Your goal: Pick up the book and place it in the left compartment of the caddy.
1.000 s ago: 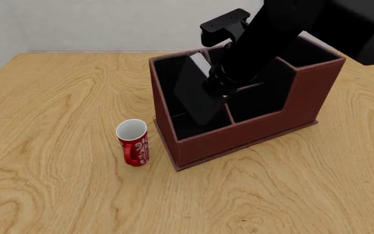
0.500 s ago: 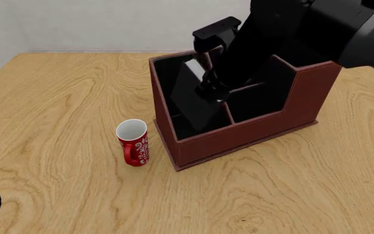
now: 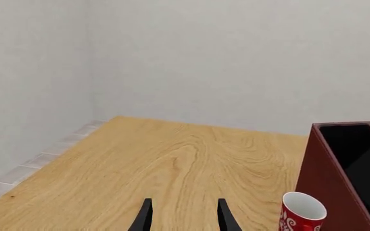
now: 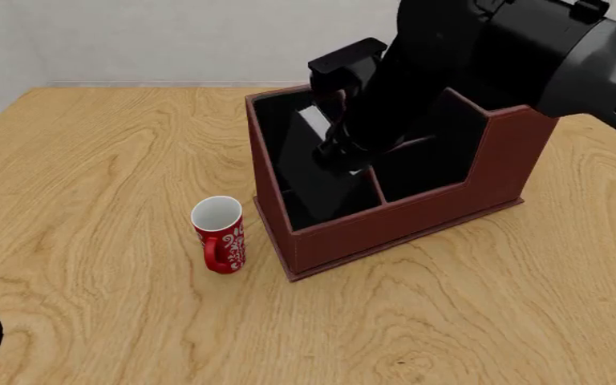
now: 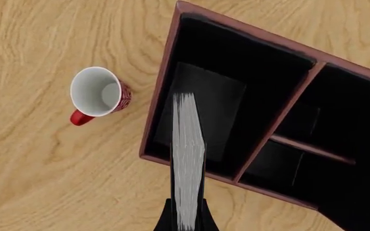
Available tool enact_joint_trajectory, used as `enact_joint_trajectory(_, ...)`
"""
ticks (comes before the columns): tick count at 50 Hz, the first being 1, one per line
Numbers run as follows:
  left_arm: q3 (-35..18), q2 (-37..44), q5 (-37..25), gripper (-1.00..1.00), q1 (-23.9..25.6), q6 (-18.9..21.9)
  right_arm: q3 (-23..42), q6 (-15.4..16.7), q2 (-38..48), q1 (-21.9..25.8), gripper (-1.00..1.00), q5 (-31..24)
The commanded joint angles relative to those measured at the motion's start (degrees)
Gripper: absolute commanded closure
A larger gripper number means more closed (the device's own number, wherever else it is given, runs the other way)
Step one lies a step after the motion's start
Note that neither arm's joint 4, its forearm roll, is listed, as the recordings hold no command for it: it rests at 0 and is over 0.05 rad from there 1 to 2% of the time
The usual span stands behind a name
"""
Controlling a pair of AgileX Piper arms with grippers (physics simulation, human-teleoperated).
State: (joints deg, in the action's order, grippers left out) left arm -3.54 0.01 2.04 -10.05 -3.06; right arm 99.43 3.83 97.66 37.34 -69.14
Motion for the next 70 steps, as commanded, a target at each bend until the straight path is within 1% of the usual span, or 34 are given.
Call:
enact_joint_trajectory(1, 0.5, 0.0, 0.2, -1.00, 0.0, 0.2, 0.8, 7.5, -0.6, 1.0, 1.00, -0.8)
enact_joint_trajectory(32, 1.6, 0.0, 1.2, -1.00, -0.2, 0.2, 0.5, 6.4, -0.3, 1.9, 1.00, -0.8)
enact_joint_trajectory(33, 1.6, 0.0, 1.2, -1.00, -0.2, 0.2, 0.4, 6.5, -0.3, 1.9, -1.00, -0.8)
enact_joint_trajectory(35, 1.7, 0.0, 1.3, -1.00, -0.2, 0.2, 0.3, 5.7, -0.4, 2.4, -1.00, -0.8)
enact_joint_trajectory(40, 2.0, 0.0, 1.5, -1.00, -0.2, 0.1, 0.0, 5.4, -0.7, 2.9, -1.00, -0.8)
enact_joint_trajectory(43, 2.0, 0.0, 1.5, -1.00, -0.2, 0.2, -0.1, 5.6, -0.8, 2.5, -1.00, -0.8)
enact_joint_trajectory(54, 2.0, 0.0, 1.7, -1.00, 0.0, 0.1, -0.4, 5.2, -1.4, 3.1, -1.00, -0.8)
enact_joint_trajectory(70, 1.5, 0.0, 1.7, -1.00, 0.1, -0.1, 0.8, 6.0, -2.9, 1.7, -1.00, -0.8)
